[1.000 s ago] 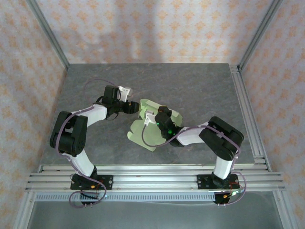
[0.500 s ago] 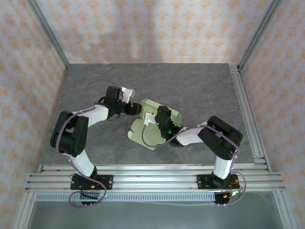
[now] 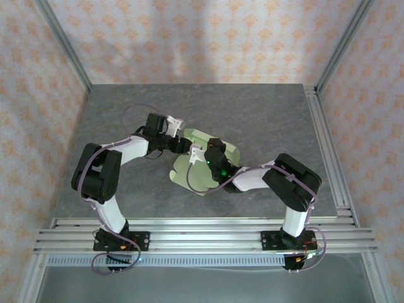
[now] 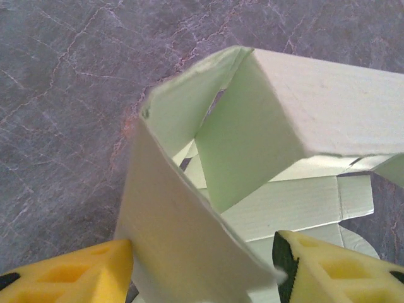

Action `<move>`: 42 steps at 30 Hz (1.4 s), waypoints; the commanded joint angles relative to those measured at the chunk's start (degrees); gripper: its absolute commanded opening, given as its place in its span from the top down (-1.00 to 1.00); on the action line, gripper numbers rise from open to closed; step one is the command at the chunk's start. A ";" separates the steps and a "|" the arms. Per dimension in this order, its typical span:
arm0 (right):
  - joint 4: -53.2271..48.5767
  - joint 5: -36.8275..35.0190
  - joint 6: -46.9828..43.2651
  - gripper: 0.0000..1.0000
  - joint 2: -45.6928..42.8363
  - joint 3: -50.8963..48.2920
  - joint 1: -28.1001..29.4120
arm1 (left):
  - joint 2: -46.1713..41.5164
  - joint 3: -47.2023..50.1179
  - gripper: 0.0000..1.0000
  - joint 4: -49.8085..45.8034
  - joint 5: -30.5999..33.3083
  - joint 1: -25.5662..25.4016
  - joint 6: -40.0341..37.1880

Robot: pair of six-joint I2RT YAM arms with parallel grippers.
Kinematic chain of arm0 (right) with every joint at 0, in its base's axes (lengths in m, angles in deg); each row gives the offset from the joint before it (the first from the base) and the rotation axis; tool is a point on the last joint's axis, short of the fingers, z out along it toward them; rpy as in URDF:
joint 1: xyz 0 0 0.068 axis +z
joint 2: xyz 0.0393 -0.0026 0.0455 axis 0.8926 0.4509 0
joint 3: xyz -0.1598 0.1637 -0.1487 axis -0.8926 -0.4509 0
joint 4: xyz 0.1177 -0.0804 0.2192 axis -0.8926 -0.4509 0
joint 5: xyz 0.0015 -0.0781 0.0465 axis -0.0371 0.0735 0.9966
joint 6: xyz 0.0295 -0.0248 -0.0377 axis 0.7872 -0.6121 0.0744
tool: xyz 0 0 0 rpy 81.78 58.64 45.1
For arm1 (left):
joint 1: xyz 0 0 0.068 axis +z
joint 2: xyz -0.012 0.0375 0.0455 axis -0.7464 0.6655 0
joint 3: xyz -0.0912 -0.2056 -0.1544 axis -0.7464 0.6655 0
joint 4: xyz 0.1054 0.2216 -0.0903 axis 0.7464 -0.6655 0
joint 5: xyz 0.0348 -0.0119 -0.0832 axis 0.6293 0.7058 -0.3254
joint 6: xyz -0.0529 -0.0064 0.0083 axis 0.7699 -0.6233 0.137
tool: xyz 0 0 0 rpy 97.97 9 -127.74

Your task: Fold the paper box

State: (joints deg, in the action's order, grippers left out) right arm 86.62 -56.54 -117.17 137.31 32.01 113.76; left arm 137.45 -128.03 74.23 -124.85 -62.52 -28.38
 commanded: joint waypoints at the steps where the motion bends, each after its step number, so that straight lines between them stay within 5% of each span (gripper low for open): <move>1: -1.40 -0.61 1.16 0.93 -0.01 1.74 -0.03 | 0.65 -1.66 -0.21 -0.56 -2.83 -0.14 -0.77; 9: -2.03 -0.61 1.79 0.93 0.78 2.87 -0.29 | -0.48 -0.16 -0.21 1.38 -7.37 -0.22 0.66; 19: -1.63 -0.70 2.39 0.93 -0.12 1.95 -0.46 | -7.09 5.74 -0.24 8.91 0.95 3.51 3.78; 29: -1.03 -1.15 2.65 0.93 -0.83 0.78 -0.47 | -7.92 7.43 -0.24 16.49 1.09 7.80 9.32; 42: -0.78 -1.57 3.02 0.93 -0.29 1.39 -0.47 | -0.05 -0.81 -0.18 6.58 4.06 7.83 7.18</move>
State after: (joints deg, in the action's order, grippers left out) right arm 85.61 -56.81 -115.55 137.33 33.43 113.61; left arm 136.10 -126.22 83.60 -122.79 -54.98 -20.73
